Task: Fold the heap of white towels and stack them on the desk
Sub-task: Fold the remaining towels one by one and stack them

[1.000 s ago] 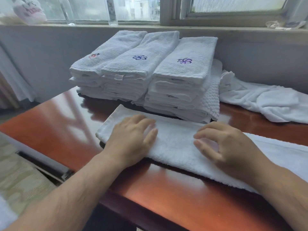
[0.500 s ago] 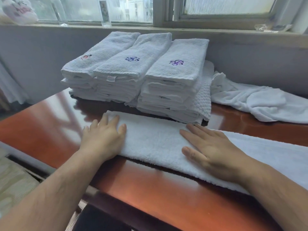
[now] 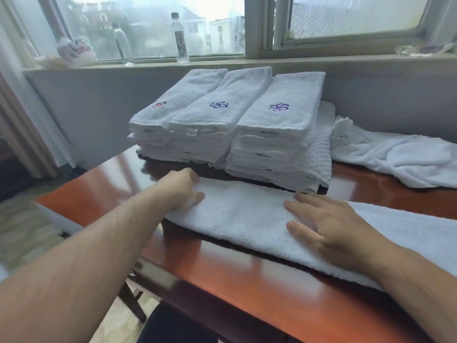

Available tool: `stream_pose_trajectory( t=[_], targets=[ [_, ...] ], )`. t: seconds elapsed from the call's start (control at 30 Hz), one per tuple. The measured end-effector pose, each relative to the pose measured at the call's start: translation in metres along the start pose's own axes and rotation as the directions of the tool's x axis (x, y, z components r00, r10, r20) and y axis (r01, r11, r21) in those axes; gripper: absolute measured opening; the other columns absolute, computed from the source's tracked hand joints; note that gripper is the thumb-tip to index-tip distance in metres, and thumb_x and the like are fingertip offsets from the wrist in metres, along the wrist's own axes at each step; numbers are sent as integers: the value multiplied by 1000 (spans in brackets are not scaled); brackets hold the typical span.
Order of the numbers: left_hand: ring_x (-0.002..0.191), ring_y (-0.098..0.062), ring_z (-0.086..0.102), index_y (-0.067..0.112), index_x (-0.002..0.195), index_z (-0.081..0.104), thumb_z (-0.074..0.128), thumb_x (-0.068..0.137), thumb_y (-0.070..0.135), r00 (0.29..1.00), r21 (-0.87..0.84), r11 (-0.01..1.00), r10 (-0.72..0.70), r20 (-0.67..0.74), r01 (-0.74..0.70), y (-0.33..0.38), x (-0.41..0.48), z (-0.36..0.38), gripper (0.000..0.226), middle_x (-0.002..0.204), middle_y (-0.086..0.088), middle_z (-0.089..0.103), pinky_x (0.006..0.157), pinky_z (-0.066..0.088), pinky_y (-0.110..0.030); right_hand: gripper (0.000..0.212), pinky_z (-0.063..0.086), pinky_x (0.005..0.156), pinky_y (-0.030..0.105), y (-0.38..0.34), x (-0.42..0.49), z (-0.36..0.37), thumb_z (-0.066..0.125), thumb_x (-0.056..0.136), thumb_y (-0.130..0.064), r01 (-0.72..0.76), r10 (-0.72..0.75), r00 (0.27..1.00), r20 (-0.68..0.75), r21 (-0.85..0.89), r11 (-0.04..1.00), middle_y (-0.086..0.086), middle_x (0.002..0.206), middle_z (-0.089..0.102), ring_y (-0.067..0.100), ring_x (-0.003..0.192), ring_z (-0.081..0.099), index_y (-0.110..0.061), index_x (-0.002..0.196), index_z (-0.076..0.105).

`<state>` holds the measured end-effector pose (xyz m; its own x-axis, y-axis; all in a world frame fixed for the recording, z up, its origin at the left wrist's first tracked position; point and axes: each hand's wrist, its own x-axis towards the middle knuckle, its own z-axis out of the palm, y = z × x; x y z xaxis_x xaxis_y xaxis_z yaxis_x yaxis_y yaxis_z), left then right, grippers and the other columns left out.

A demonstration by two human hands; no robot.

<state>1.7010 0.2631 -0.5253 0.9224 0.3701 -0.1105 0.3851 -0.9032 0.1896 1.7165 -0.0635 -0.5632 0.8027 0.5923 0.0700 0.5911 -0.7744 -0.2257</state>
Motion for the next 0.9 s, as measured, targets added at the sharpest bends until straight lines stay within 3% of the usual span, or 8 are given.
stream_pose_trajectory(
  t=[0.07,0.2,0.27,0.37,0.5,0.67,0.83,0.9],
  targets=[
    [114,-24,56,24,143,44,71,88,45,1000,-29,999,22,21,-22,-1,0,-1,65,135,-4,56,83,43,-28,84,13,121,30,1,-1,0,10,81,-81,-4,4,1000,12,6,1000,-13,164,24,9,152,15,-45,152,34],
    [129,-30,52,12,158,15,72,81,57,996,-54,996,-65,60,68,-4,-4,-2,106,149,-10,47,99,44,-32,70,13,122,31,2,-4,-1,23,90,-75,10,-10,1000,8,14,1000,-12,165,22,9,151,15,-44,153,32],
    [124,-31,54,6,154,18,71,77,67,988,-1,991,-137,72,137,-9,-9,-5,113,144,-11,50,94,47,-35,65,12,121,31,1,-5,-1,27,93,-71,19,-19,1000,10,6,1000,-12,165,22,9,150,16,-44,153,32],
    [95,-23,62,6,122,55,73,74,67,988,-27,988,-152,40,153,-13,-16,-6,80,108,-4,65,67,46,-31,62,18,115,29,0,-8,-3,31,94,-69,34,-34,999,-22,20,999,-13,158,33,6,142,23,-42,149,38],
    [86,-19,67,19,98,68,72,83,47,990,-431,892,-108,91,137,-17,-26,-7,32,94,1,71,73,52,-31,60,18,116,27,-2,-8,-2,35,92,-69,46,-43,998,-55,46,998,-17,156,33,4,141,23,-44,146,43],
    [74,-23,67,18,98,71,54,57,27,963,-578,782,-103,250,233,-23,-41,-19,45,88,-5,72,65,53,-27,57,20,118,29,-4,-9,-3,39,93,-67,41,-39,998,-51,50,998,-16,157,33,6,143,26,-44,145,45],
    [88,-19,72,21,102,78,68,91,26,949,-786,603,145,280,140,-27,-41,-36,16,106,-3,75,79,56,-33,53,25,115,29,-6,-10,-5,43,93,-65,55,-49,996,-78,76,996,-19,150,40,4,136,31,-43,141,50],
    [90,-21,72,19,100,79,72,89,29,911,-840,526,268,314,134,-14,-46,-43,17,106,-8,75,75,58,-33,51,24,116,28,-5,-10,-6,45,93,-64,50,-44,997,-69,83,995,-21,150,40,3,138,30,-45,141,50]
  ],
)
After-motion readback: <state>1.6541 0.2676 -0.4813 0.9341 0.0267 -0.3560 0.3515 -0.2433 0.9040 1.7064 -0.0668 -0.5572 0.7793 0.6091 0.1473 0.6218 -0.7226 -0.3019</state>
